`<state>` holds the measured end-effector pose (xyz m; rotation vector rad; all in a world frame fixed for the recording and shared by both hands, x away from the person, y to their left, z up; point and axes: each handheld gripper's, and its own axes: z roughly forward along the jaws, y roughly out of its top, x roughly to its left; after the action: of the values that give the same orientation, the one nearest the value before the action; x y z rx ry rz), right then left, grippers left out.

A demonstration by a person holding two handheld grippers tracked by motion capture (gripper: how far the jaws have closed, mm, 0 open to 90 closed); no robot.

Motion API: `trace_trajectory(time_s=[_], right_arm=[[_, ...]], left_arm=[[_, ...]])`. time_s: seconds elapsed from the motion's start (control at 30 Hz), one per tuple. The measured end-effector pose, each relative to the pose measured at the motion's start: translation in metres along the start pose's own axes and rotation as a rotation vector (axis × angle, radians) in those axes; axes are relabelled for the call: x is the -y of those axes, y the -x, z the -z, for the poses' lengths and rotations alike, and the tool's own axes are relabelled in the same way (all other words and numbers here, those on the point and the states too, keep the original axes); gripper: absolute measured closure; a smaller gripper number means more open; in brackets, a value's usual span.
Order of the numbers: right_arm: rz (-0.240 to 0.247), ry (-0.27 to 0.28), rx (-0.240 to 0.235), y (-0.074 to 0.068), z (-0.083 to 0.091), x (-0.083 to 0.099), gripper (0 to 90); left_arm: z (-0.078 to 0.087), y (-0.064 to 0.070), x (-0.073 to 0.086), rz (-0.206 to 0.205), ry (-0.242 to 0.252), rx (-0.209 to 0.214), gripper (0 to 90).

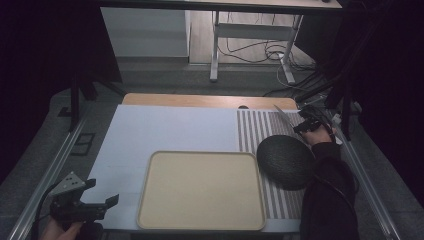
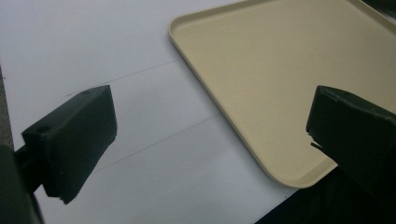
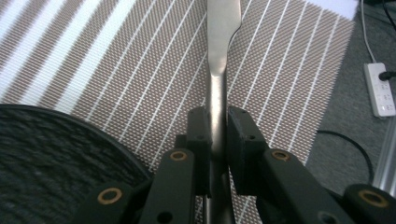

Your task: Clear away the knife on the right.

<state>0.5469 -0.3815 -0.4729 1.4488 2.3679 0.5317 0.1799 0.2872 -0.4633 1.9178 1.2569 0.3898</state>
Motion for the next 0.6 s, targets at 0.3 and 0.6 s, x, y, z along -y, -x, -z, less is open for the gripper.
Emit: trace_trajectory(time_s=[0.3,0.6], right_arm=[[-0.006,0.047,-0.061,-0.007,0.017,0.004,80.1],[0.041,0.048,-0.107,-0.037,0.028,0.007,80.1]], left_arm=[[0.0,0.001,0.0,-0.002,0.0,-0.003,2.4],[0.0,0.001,0.0,-0.002,-0.001,-0.003,2.4]])
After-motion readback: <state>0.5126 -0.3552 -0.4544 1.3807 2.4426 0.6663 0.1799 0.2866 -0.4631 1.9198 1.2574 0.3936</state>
